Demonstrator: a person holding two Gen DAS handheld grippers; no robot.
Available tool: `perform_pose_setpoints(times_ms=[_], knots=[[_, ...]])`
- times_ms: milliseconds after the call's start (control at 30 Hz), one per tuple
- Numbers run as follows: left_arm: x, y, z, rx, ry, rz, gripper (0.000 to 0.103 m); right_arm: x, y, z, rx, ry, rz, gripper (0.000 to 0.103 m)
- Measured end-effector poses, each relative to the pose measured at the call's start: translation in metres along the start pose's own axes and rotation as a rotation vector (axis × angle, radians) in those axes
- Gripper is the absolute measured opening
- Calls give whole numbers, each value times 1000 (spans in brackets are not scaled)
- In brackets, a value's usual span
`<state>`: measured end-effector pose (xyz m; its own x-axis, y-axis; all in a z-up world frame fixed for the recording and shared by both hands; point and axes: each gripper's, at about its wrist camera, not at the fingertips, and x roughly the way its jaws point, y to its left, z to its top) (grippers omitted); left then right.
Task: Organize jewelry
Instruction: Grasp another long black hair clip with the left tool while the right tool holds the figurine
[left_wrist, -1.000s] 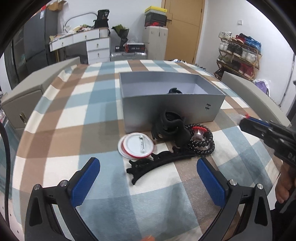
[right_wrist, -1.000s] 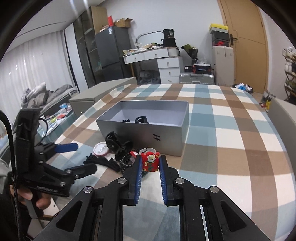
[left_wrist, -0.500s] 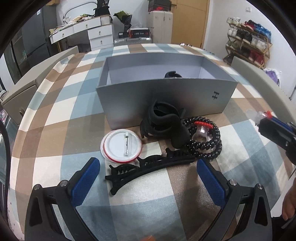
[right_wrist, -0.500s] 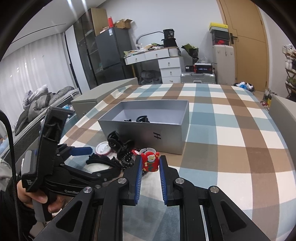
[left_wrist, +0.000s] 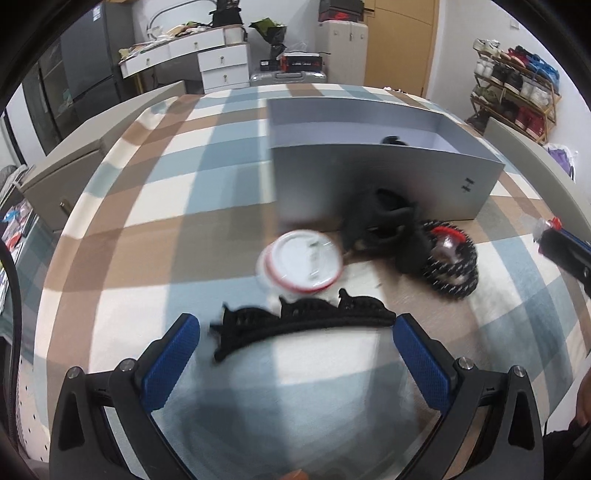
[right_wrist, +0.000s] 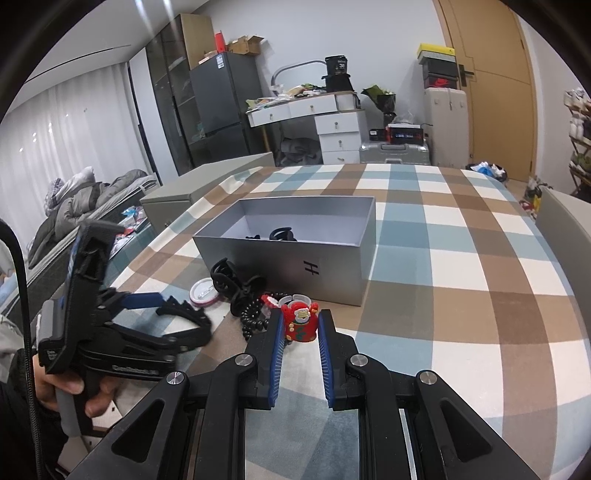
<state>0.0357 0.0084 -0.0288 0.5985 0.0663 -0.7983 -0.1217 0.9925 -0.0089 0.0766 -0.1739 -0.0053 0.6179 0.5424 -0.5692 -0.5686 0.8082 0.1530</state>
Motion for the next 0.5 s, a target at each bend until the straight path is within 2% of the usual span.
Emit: perform_pose_setpoints(times_ms=[167,500], knots=[[-6,4,-9,0,-17,3,102,0,0,0,-1,1,3,17],[-3,0,-2,3,-19,-4,102,1,2,-1,-8,7,5,17]])
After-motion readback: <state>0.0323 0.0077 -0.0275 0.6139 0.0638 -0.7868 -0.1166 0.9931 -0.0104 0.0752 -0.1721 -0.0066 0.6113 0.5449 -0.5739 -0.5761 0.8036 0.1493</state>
